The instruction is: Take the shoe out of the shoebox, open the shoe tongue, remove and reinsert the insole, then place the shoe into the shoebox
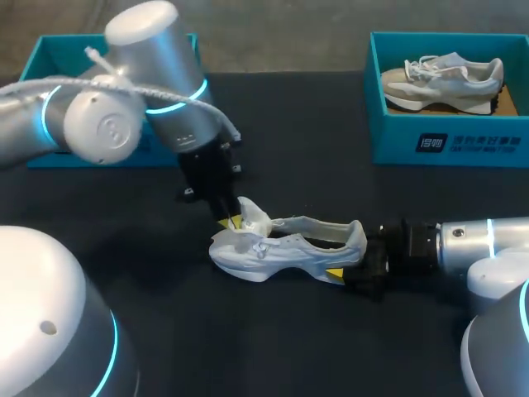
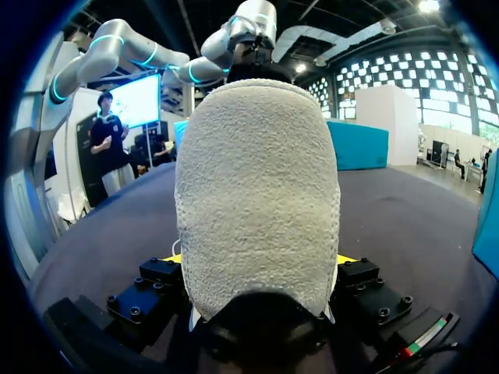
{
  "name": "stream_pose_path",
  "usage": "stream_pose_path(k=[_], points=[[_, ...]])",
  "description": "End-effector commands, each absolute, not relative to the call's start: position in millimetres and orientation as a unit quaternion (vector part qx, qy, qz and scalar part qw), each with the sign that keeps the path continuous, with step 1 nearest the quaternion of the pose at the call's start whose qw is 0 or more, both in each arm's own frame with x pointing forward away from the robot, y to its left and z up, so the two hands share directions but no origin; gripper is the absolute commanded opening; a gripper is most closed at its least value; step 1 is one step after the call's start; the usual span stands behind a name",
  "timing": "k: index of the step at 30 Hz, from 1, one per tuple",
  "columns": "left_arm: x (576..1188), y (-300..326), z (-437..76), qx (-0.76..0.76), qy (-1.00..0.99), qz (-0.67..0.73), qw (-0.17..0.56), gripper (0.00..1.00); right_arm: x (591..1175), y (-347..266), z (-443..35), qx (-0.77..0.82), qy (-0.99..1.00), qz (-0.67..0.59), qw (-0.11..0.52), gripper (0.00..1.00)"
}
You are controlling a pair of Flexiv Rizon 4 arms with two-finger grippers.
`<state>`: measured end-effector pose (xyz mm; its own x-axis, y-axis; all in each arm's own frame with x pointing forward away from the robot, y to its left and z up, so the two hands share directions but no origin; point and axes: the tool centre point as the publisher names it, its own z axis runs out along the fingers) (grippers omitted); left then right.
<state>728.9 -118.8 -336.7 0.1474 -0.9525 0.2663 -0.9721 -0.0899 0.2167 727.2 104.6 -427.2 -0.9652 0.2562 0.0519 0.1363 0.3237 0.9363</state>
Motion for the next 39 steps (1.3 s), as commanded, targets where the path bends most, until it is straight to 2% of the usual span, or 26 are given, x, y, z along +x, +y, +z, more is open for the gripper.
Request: stream_pose_path(k=[1,5,9,15,18,20,21,24,30,39], points=[[726,-111,-343,0.74,-0.628,0.088,0.222,0.0,727,104,-428,0.121,0.813,0.567,0.053,0.0],[727,-108,-346,0.748,-0.616,0.09,0.23,0.0,727,104,-428,0.121,0.813,0.567,0.053,0.0],[724,-108,-354,0.755,-0.609,0.071,0.232,0.1,727,104,-428,0.121,0.813,0.567,0.053,0.0],[725,-104,-354,0.76,-0.604,0.064,0.229,0.17,727,104,-428,0.121,0.813,0.567,0.053,0.0],[727,-103,-348,0.76,-0.606,0.069,0.223,0.34,727,104,-428,0.121,0.813,0.567,0.053,0.0],[730,-102,-343,0.758,-0.61,0.075,0.216,0.58,727,104,-428,0.121,0.813,0.567,0.053,0.0],[730,-102,-338,0.756,-0.613,0.08,0.215,0.78,727,104,-428,0.121,0.813,0.567,0.053,0.0],[732,-102,-319,0.742,-0.63,0.097,0.206,0.94,727,104,-428,0.121,0.813,0.567,0.053,0.0],[741,-113,-276,0.692,-0.694,0.118,0.159,1.0,727,104,-428,0.121,0.813,0.567,0.053,0.0],[752,-136,-235,0.611,-0.774,0.106,0.129,0.92,727,104,-428,0.121,0.813,0.567,0.053,0.0]])
